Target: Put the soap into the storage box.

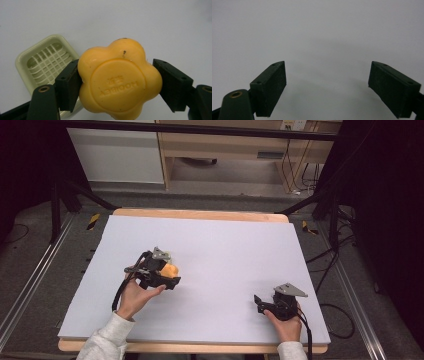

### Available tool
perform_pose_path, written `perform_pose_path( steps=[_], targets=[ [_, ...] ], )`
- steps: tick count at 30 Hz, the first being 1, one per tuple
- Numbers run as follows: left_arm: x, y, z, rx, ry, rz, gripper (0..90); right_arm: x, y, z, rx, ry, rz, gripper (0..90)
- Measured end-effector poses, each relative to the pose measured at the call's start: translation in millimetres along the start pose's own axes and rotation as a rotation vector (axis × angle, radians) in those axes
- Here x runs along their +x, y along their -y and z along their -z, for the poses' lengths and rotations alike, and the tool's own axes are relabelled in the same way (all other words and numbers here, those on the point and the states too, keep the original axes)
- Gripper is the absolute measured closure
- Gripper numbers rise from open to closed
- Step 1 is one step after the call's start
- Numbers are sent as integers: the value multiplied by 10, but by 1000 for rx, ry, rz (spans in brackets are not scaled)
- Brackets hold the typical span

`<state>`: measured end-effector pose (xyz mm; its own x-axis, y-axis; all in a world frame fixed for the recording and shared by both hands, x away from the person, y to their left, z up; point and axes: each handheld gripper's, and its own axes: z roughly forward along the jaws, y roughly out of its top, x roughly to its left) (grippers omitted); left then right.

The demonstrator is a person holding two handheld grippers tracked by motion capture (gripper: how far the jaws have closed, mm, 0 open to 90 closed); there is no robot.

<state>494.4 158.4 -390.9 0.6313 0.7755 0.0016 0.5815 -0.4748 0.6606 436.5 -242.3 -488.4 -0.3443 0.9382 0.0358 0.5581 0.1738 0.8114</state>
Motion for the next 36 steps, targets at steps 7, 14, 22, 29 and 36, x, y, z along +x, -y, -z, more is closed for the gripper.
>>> perform_pose_path(
  steps=[7, 14, 22, 29, 36],
  targets=[
    [101, -35, 17, -5, -21, 20, 267, -2, 0, 1, -1, -1, -1, 152],
    [170, -92, 8, -3, -42, 36, 267, -5, 0, 0, 0, -4, 1, 152],
    [275, -132, -41, 8, -64, 59, 267, -3, 0, 2, -1, -3, -1, 154],
    [378, -128, -98, 17, -81, 82, 267, -5, 0, 0, 1, -6, 1, 153],
    [460, -117, -177, 49, -102, 88, 267, -8, -1, -1, 1, -6, -2, 153]
  ],
)
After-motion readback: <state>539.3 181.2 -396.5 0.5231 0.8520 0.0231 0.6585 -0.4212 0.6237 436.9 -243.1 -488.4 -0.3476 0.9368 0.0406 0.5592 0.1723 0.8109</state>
